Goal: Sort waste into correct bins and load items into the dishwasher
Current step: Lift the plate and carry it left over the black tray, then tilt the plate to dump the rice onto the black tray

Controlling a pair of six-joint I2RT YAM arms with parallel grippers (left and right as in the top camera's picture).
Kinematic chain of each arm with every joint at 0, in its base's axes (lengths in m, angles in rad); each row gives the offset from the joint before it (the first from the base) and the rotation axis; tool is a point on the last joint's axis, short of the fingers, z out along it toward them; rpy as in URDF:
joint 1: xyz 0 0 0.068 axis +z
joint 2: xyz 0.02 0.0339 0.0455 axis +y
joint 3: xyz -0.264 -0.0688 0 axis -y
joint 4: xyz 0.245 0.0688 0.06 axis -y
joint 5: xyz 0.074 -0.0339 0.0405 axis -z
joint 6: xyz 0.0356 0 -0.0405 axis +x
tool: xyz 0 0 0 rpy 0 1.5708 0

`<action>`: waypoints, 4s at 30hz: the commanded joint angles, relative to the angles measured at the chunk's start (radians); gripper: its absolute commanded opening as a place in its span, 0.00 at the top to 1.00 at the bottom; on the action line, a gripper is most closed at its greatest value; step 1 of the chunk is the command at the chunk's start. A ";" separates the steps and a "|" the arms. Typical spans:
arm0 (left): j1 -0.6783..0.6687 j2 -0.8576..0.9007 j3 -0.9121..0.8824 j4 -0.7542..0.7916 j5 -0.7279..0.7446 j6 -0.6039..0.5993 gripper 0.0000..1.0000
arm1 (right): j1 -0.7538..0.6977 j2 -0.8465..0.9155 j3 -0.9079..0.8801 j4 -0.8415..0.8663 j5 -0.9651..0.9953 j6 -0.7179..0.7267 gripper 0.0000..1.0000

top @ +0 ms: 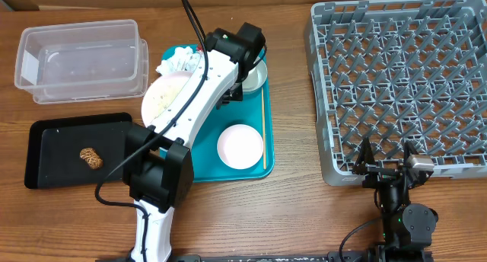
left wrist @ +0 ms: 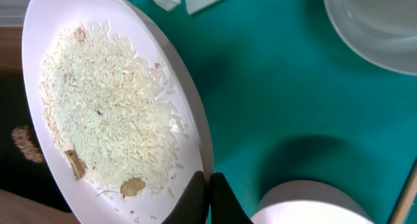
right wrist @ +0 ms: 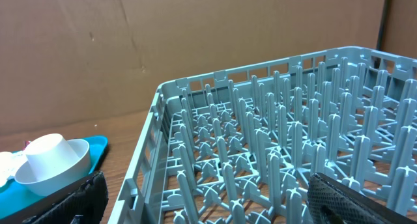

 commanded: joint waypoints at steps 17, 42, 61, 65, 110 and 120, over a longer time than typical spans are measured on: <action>0.129 0.006 0.192 -0.197 -0.089 -0.077 0.96 | -0.001 -0.009 -0.010 0.006 -0.004 0.000 0.00; 0.549 -0.042 0.201 -0.195 0.257 0.003 0.96 | -0.002 -0.009 -0.010 0.006 -0.004 0.000 0.00; 0.730 -0.043 0.200 -0.179 0.531 0.130 0.96 | -0.001 -0.009 -0.010 0.006 -0.004 0.000 0.00; 0.784 -0.043 0.200 -0.180 0.625 0.173 0.96 | -0.002 -0.009 -0.010 0.006 -0.004 0.000 0.00; 1.134 -0.043 0.196 -0.249 1.168 0.468 0.96 | -0.002 -0.009 -0.010 0.006 -0.004 0.000 0.00; 1.199 -0.039 0.161 -0.246 1.286 0.473 0.96 | -0.002 -0.009 -0.010 0.006 -0.004 0.000 0.00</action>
